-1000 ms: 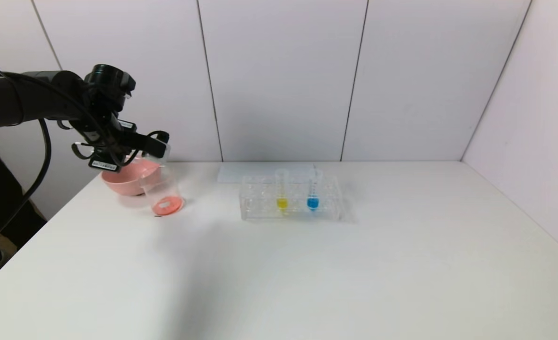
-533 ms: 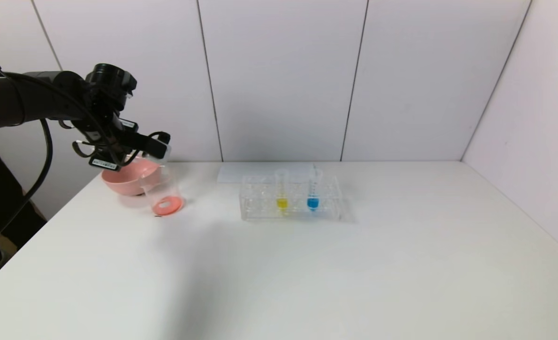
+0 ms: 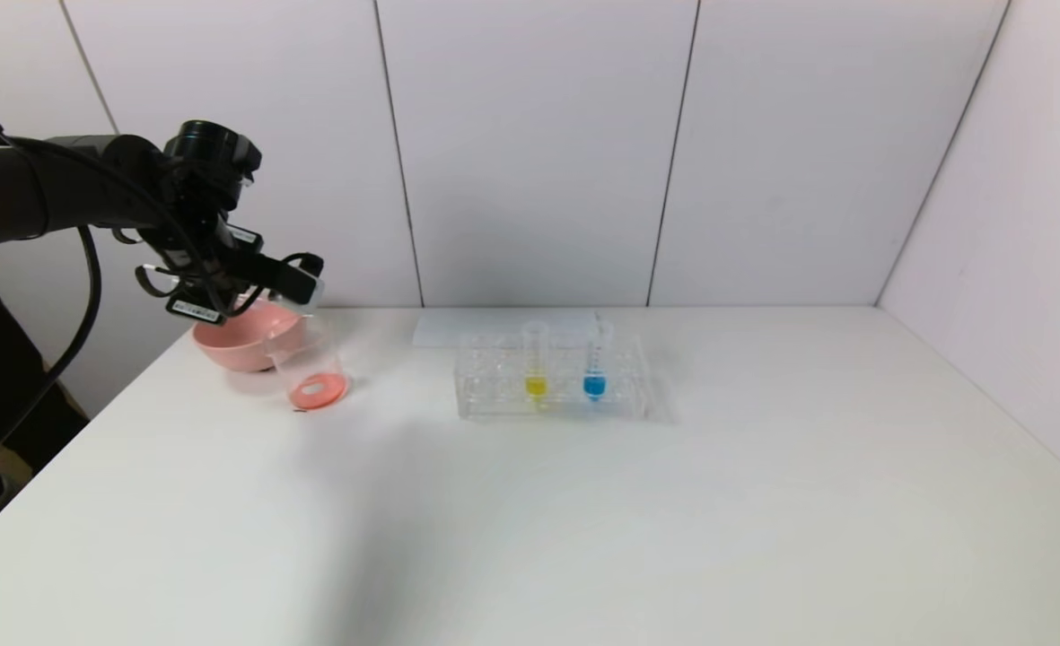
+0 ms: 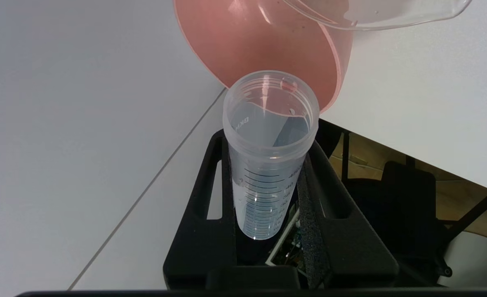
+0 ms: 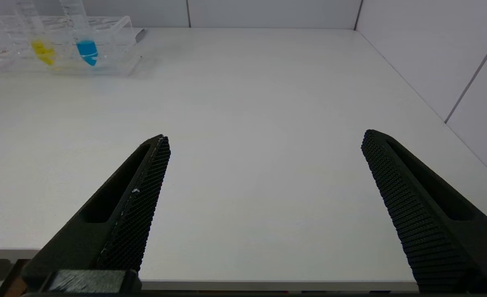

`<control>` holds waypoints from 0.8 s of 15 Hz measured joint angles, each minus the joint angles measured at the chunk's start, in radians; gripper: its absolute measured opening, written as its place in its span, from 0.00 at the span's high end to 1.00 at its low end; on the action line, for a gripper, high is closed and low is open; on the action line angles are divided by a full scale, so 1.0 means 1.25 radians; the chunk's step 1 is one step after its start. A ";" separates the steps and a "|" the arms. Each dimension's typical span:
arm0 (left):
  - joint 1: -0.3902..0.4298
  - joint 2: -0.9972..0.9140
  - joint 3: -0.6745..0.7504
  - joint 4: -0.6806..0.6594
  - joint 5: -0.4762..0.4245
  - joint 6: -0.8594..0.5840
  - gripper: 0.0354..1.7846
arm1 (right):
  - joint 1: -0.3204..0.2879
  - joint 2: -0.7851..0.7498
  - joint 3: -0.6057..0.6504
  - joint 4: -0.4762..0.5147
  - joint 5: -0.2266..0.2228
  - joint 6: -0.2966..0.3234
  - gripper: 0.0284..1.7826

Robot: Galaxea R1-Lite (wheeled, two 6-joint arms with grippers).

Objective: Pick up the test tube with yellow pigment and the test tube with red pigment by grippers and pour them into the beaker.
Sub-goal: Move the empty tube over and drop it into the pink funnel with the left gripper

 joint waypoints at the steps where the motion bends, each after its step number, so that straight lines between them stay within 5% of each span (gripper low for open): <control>1: 0.000 -0.001 0.000 0.000 0.000 0.000 0.76 | 0.000 0.000 0.000 0.000 0.000 0.000 0.05; 7: 0.009 -0.030 0.003 0.018 -0.029 -0.017 0.76 | 0.000 0.000 0.000 0.000 0.000 0.000 0.05; 12: 0.065 -0.083 0.009 0.018 -0.224 -0.142 0.76 | 0.000 0.000 0.000 0.000 0.000 0.000 0.05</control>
